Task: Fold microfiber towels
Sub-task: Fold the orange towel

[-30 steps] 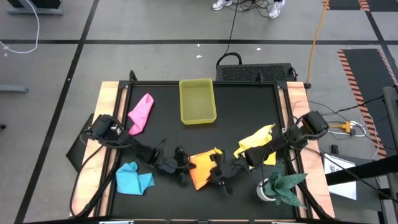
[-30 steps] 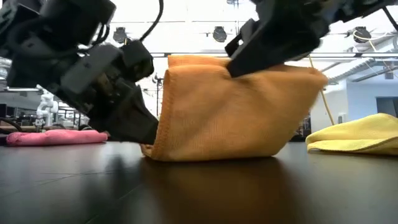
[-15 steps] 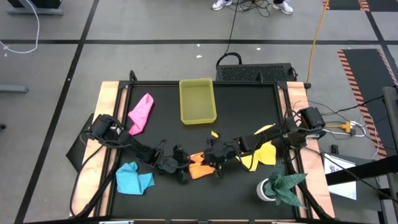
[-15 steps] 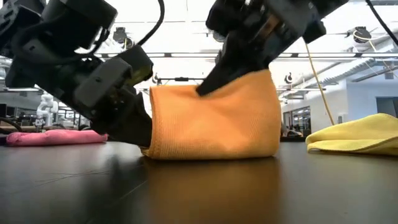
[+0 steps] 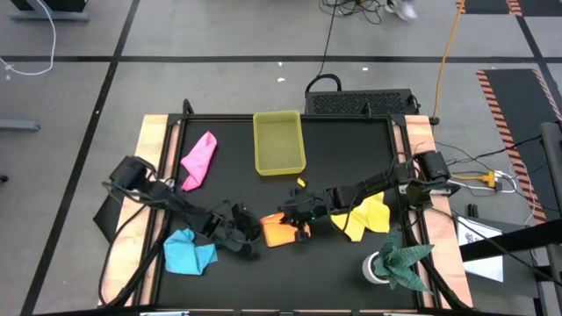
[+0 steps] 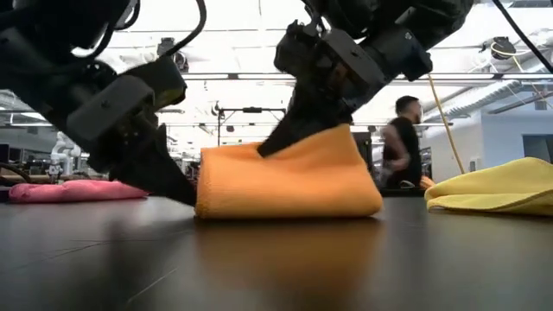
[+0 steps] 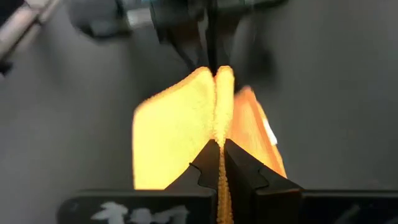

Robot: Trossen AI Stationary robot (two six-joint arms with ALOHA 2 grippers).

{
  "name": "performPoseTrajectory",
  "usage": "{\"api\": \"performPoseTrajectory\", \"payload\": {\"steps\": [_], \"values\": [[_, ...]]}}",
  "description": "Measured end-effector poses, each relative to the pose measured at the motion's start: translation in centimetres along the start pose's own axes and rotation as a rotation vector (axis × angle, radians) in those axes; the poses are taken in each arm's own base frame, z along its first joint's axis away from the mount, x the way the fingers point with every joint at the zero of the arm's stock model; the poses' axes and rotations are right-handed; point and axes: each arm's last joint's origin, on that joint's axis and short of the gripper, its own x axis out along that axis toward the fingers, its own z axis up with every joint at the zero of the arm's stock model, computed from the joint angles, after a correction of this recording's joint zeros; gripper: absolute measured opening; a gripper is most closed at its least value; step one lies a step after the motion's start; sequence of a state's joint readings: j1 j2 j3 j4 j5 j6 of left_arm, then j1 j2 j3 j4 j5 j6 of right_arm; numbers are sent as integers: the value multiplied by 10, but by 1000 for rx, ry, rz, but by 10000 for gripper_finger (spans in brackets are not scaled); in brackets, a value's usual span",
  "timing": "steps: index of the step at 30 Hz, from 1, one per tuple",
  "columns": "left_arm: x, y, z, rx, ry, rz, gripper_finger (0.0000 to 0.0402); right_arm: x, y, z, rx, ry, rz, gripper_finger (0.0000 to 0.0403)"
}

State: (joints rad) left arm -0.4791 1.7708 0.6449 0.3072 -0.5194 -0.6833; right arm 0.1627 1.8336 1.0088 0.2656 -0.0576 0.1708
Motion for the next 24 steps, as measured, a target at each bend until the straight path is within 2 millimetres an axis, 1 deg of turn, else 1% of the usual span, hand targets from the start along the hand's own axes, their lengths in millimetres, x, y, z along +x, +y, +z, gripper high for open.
{"api": "performPoseTrajectory", "payload": {"steps": [2,5,10,14,20,24], "values": [[3,1,-3,4,7,7,21,1,-2,0,3,-10,-2,2],[5,1,-4,3,-1,14,21,8,-6,-5,9,9,-12,2],[7,1,-3,11,-11,10,21,23,-22,-16,53,18,-41,2],[7,0,-4,25,-10,8,21,30,-34,-24,77,36,-65,2],[-1,-6,-7,52,5,-22,21,28,-36,-24,87,39,-72,2],[-3,-9,-8,63,9,-46,21,20,-32,-13,82,1,-66,2]]}}
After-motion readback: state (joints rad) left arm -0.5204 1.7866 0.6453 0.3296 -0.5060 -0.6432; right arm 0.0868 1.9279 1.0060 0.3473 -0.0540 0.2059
